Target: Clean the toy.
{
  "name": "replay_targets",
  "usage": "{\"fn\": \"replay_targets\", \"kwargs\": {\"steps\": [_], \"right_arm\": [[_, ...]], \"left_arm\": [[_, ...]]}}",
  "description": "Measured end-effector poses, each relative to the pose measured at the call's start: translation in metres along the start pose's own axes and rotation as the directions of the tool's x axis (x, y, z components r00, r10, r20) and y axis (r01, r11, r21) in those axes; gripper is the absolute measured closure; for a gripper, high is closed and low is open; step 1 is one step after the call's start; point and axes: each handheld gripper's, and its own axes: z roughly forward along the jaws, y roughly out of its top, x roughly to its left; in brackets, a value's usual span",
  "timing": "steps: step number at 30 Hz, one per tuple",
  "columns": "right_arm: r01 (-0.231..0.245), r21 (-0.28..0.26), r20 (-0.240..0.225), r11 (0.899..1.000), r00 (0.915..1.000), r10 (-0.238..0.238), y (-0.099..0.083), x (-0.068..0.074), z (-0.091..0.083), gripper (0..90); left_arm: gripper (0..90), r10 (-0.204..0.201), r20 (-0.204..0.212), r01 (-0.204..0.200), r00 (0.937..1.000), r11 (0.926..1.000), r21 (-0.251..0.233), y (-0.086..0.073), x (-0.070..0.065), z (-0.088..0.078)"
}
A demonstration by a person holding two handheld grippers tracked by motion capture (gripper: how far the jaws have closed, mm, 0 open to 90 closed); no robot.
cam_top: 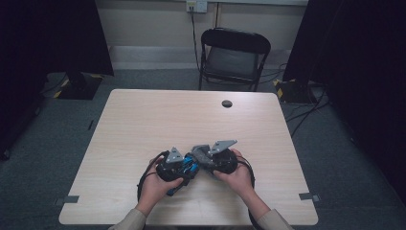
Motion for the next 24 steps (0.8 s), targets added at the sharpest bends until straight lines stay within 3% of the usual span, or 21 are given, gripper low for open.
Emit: {"fn": "replay_targets", "kwargs": {"steps": [6, 8, 10, 12, 14, 17, 20, 24], "right_arm": [[-0.005, 0.008, -0.060, 1.000, 0.9982, 0.005, -0.012, 0.002, -0.010, 71.6], [0.005, 0.031, -0.060, 1.000, 0.9982, -0.003, -0.017, 0.001, -0.014, 71.6], [-0.017, 0.034, -0.041, 0.999, 0.9990, 0.018, -0.020, -0.003, -0.017, 71.6], [-0.056, 0.021, 0.005, 0.998, 0.9984, 0.056, -0.023, -0.011, -0.020, 71.6], [-0.097, -0.004, 0.052, 0.995, 0.9939, 0.097, -0.023, -0.019, -0.021, 71.5], [-0.113, -0.024, 0.089, 0.993, 0.9894, 0.115, -0.017, -0.024, -0.016, 71.3], [-0.099, -0.020, 0.066, 0.995, 0.9929, 0.100, -0.009, -0.022, -0.003, 71.3], [-0.042, 0.000, 0.021, 0.999, 0.9989, 0.042, -0.005, -0.008, 0.008, 71.3]], "left_arm": [[25.6, 0.001, -0.003, -0.001, 1.0000, 0.9999, 0.010, -0.001, 0.001, 0.002], [25.7, -0.008, 0.003, 0.008, 1.0000, 0.9999, 0.007, -0.001, 0.000, 0.003], [25.7, 0.003, -0.001, -0.003, 1.0000, 1.0000, 0.009, -0.001, 0.000, 0.003], [25.7, -0.013, 0.016, 0.013, 0.9998, 0.9999, 0.002, 0.000, -0.002, 0.003], [25.6, -0.004, 0.024, 0.004, 0.9997, 1.0000, 0.004, 0.001, -0.004, 0.004], [25.6, 0.004, 0.040, -0.004, 0.9992, 1.0000, 0.006, 0.002, -0.008, 0.007], [25.6, 0.007, 0.044, -0.008, 0.9990, 1.0000, 0.006, 0.004, -0.010, 0.009], [25.7, 0.008, 0.042, -0.009, 0.9991, 0.9998, 0.020, 0.005, -0.007, 0.011]]}}
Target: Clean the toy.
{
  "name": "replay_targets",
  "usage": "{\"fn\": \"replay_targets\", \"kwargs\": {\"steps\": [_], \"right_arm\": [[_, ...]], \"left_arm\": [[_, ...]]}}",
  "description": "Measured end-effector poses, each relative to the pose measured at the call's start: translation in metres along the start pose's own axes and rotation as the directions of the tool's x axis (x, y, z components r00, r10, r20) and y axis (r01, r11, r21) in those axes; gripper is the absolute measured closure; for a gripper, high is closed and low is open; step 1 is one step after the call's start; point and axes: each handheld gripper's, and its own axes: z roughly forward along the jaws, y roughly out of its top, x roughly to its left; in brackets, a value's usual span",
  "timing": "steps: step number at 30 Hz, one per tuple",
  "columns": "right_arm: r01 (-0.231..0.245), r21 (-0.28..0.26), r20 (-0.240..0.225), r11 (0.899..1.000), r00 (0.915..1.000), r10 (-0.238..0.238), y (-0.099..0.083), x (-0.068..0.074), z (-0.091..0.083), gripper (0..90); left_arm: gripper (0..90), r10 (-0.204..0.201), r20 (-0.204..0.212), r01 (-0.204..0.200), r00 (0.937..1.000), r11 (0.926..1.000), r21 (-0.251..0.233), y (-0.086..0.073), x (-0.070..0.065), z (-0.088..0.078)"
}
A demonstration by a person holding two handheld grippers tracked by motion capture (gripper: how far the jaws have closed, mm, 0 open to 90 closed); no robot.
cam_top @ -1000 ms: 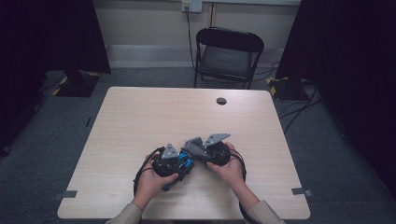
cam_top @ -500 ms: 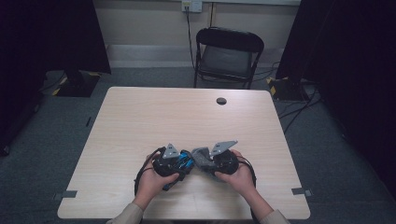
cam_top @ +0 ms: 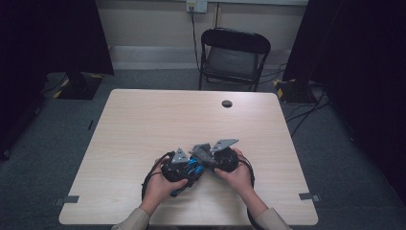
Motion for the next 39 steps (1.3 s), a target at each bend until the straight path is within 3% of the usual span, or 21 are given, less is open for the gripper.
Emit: {"fn": "replay_targets", "kwargs": {"steps": [5, 11, 14, 17, 21, 24, 28, 31, 39], "right_arm": [[0.000, -0.004, -0.016, 1.000, 0.9999, 0.000, -0.008, 0.000, -0.007, 71.3], [0.021, 0.042, -0.063, 0.999, 0.9979, -0.018, -0.017, 0.005, -0.017, 71.3], [0.011, 0.054, -0.029, 0.998, 0.9995, -0.010, -0.019, 0.002, -0.022, 71.3], [-0.053, 0.022, 0.033, 0.998, 0.9981, 0.052, -0.019, -0.011, -0.027, 71.3], [-0.111, -0.013, 0.049, 0.994, 0.9926, 0.111, -0.014, -0.022, -0.023, 71.3], [-0.090, -0.005, 0.040, 0.996, 0.9952, 0.090, -0.008, -0.019, -0.011, 71.2], [-0.038, 0.002, -0.010, 0.999, 0.9992, 0.038, -0.004, -0.007, -0.001, 71.1], [-0.006, 0.004, -0.012, 1.000, 0.9999, 0.006, -0.003, -0.001, -0.003, 71.2], [-0.003, 0.006, -0.025, 1.000, 0.9997, 0.003, -0.010, -0.002, -0.014, 71.2]], "left_arm": [[25.7, -0.011, -0.007, 0.011, 0.9999, 0.9999, 0.000, -0.001, 0.001, 0.002], [25.7, -0.007, -0.019, 0.007, 0.9998, 0.9998, 0.020, -0.001, 0.002, 0.007], [25.7, -0.005, -0.018, 0.005, 0.9998, 0.9999, 0.016, -0.001, 0.001, 0.007], [25.6, -0.001, -0.007, 0.001, 1.0000, 1.0000, 0.009, 0.000, -0.001, 0.005], [25.7, 0.014, 0.001, -0.014, 0.9999, 0.9998, 0.015, 0.000, -0.004, 0.005], [25.7, 0.013, 0.005, -0.013, 0.9999, 0.9999, 0.011, 0.000, -0.004, 0.005], [25.6, -0.007, 0.011, 0.007, 0.9999, 1.0000, 0.004, 0.000, -0.002, 0.005], [25.7, 0.002, 0.008, -0.002, 1.0000, 1.0000, 0.006, 0.000, -0.002, 0.005], [25.6, 0.002, -0.001, -0.002, 1.0000, 0.9999, 0.010, 0.002, -0.001, 0.007]]}}
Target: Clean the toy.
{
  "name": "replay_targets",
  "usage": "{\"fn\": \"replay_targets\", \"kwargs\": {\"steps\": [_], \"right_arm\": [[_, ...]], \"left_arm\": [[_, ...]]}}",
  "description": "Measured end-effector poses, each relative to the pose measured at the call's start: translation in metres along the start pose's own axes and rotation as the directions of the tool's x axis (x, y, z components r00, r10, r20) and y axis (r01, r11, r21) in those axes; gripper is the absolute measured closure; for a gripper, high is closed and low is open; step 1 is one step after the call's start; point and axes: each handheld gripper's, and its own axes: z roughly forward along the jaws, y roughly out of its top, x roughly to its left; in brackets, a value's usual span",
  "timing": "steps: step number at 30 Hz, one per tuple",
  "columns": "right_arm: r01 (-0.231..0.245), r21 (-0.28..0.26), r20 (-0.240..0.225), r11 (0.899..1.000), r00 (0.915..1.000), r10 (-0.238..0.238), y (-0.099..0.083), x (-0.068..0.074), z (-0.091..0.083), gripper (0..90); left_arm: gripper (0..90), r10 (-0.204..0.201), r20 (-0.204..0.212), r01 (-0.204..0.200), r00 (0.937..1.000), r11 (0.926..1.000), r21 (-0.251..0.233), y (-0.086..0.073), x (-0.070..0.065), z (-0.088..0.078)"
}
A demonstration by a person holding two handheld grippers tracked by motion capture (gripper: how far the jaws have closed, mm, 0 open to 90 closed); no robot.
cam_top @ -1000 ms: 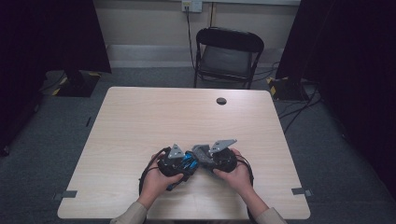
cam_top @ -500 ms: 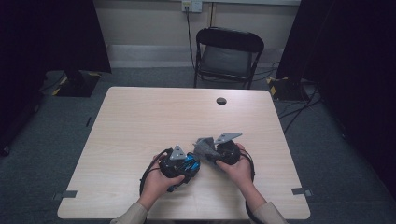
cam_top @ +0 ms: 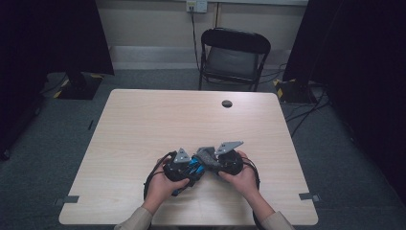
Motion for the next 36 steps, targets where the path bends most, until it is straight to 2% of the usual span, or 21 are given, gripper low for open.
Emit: {"fn": "replay_targets", "kwargs": {"steps": [3, 8, 13, 18, 23, 29, 33, 35, 36], "right_arm": [[-0.009, -0.005, -0.007, 1.000, 0.9999, 0.009, -0.005, 0.001, -0.003, 71.2], [-0.016, -0.015, -0.019, 1.000, 0.9997, 0.016, -0.012, 0.003, -0.008, 71.2], [-0.008, -0.005, -0.019, 1.000, 0.9998, 0.008, -0.016, 0.005, -0.012, 71.2], [0.003, 0.017, -0.045, 1.000, 0.9990, -0.002, -0.020, 0.004, -0.018, 71.1], [0.015, 0.022, -0.015, 1.000, 0.9998, -0.014, -0.029, 0.000, -0.034, 71.1], [-0.035, 0.011, 0.061, 0.999, 0.9975, 0.034, -0.050, -0.017, -0.052, 70.7], [-0.053, 0.027, 0.090, 0.998, 0.9947, 0.051, -0.062, -0.023, -0.055, 70.5], [-0.058, 0.033, 0.095, 0.998, 0.9940, 0.055, -0.067, -0.025, -0.054, 70.5], [-0.066, 0.031, 0.092, 0.997, 0.9937, 0.063, -0.069, -0.025, -0.053, 70.5]], "left_arm": [[25.6, 0.003, -0.004, -0.003, 1.0000, 1.0000, 0.006, 0.001, 0.000, 0.001], [25.7, -0.015, -0.012, 0.015, 0.9998, 0.9999, 0.003, 0.003, 0.002, 0.004], [25.6, -0.011, -0.011, 0.011, 0.9999, 0.9999, 0.012, 0.005, 0.002, 0.007], [25.6, -0.018, -0.018, 0.018, 0.9997, 0.9997, 0.018, 0.007, 0.002, 0.011], [25.6, -0.016, -0.014, 0.016, 0.9998, 0.9997, 0.018, 0.009, 0.001, 0.015], [25.6, 0.001, -0.022, 0.000, 0.9998, 0.9998, 0.022, 0.013, -0.001, 0.021], [25.6, -0.006, -0.024, 0.006, 0.9997, 0.9995, 0.032, 0.016, -0.002, 0.028], [25.5, 0.012, -0.027, -0.011, 0.9996, 0.9990, 0.043, 0.018, -0.002, 0.031], [25.5, 0.006, -0.029, -0.005, 0.9995, 0.9990, 0.044, 0.018, -0.002, 0.033]]}}
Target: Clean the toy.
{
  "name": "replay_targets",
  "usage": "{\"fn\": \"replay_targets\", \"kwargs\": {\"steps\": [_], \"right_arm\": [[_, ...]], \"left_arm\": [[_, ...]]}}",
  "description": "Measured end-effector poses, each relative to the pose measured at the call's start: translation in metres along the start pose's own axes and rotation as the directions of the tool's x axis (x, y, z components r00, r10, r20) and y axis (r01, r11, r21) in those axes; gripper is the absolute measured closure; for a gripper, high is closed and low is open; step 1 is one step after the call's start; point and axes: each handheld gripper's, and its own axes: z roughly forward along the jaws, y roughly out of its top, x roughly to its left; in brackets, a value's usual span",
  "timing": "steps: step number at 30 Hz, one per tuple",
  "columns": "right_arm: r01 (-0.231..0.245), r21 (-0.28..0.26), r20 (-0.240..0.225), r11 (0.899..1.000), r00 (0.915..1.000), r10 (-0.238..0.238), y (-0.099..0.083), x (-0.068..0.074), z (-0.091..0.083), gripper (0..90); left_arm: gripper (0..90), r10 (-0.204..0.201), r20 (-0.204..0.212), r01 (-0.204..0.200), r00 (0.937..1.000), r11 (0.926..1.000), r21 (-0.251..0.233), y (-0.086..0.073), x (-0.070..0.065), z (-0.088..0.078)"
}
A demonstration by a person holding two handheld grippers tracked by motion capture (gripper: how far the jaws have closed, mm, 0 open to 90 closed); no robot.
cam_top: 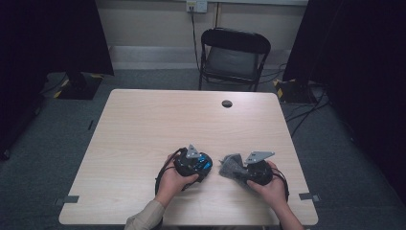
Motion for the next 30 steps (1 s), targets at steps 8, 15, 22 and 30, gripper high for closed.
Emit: {"fn": "replay_targets", "kwargs": {"steps": [8, 15, 22, 30], "right_arm": [[0.000, -0.007, 0.002, 1.000, 1.0000, 0.000, -0.0035, -0.0009, 0.0019, 70.3], [-0.009, -0.015, 0.015, 1.000, 0.9998, 0.009, -0.0051, -0.0041, 0.0001, 70.3], [-0.022, -0.024, 0.008, 0.999, 0.9997, 0.022, -0.0069, -0.0059, -0.0001, 70.1], [-0.032, -0.031, 0.002, 0.999, 0.9995, 0.032, -0.0082, -0.0063, 0.0003, 69.4]], "left_arm": [[25.5, 0.032, -0.001, -0.032, 0.9995, 0.9994, 0.010, 0.0047, -0.0016, 0.0051], [25.5, 0.035, 0.004, -0.035, 0.9994, 0.9994, 0.006, 0.0059, -0.0026, 0.0067], [25.3, 0.046, 0.010, -0.047, 0.9989, 0.9988, 0.012, 0.0083, -0.0057, 0.0087], [22.0, -0.002, 0.034, 0.002, 0.9994, 0.9999, -0.012, 0.0104, -0.0047, 0.0029]]}}
